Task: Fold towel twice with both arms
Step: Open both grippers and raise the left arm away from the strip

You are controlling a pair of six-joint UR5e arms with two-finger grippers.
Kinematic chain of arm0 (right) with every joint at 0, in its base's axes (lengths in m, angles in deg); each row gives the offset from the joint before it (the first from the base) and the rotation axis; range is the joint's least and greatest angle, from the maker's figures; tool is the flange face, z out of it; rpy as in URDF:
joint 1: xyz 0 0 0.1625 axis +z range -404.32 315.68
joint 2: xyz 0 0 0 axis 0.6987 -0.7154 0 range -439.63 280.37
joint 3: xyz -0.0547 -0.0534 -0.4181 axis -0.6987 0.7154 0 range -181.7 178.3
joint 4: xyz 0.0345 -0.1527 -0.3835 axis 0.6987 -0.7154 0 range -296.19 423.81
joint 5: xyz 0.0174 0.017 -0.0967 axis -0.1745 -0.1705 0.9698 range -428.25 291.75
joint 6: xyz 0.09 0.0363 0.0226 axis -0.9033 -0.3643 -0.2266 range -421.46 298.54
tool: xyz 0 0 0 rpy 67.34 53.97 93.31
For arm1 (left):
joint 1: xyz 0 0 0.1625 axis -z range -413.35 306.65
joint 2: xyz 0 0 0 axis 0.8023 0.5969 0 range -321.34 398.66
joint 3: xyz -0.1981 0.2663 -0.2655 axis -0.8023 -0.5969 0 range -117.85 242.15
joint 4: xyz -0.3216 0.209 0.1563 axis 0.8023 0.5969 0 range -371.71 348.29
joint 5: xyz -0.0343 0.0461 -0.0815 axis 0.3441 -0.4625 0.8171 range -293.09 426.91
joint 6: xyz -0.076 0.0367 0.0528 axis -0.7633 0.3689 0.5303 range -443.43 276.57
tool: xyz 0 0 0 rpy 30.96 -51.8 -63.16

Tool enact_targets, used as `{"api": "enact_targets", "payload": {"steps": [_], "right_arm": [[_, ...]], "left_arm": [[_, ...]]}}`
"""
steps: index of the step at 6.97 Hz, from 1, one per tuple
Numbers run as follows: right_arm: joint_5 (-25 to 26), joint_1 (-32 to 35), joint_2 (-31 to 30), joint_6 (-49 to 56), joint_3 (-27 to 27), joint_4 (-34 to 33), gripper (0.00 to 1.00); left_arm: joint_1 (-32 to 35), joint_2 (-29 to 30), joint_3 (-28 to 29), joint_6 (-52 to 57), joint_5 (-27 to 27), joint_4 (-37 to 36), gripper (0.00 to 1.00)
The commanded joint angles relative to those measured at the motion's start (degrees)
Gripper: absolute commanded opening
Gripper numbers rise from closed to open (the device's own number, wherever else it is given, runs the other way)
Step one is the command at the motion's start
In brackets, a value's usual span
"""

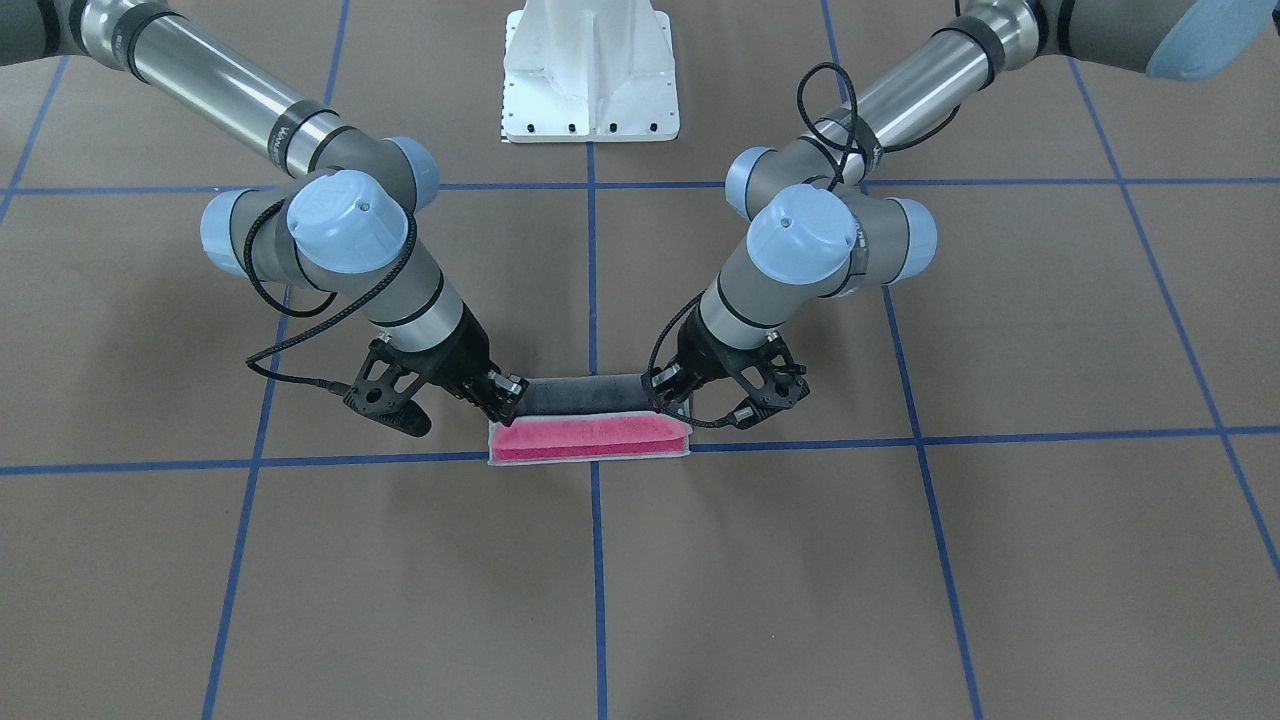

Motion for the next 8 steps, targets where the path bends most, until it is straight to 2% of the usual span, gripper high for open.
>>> {"api": "enact_targets", "payload": {"steps": [1, 4, 5, 6, 8], "right_arm": [[0.04, 0.09, -0.07, 0.0, 0.04, 0.0, 0.99], [-0.22, 0.18, 0.19, -0.52, 0.04, -0.35, 0.99], [-0.49, -0.08, -0.59, -1.05, 0.04, -1.66, 0.98], [-0.4, -0.87, -0.43, -1.23, -0.05, -5.76, 0.98], [-0.05, -2.97, -0.34, -0.62, -0.4, -8.96, 0.99]], "left_arm": [[0.29, -0.04, -0.07, 0.26, 0.0, 0.03, 1.0], [2.66, 0.05, -0.24, 0.52, 0.26, 0.03, 1.0], [4.24, 0.31, -0.24, 0.61, 0.62, -0.06, 1.0], [5.47, 0.4, -0.24, 0.7, 0.79, -0.15, 1.0], [9.24, 0.4, -0.24, 2.01, 8.22, -0.58, 1.0]]}}
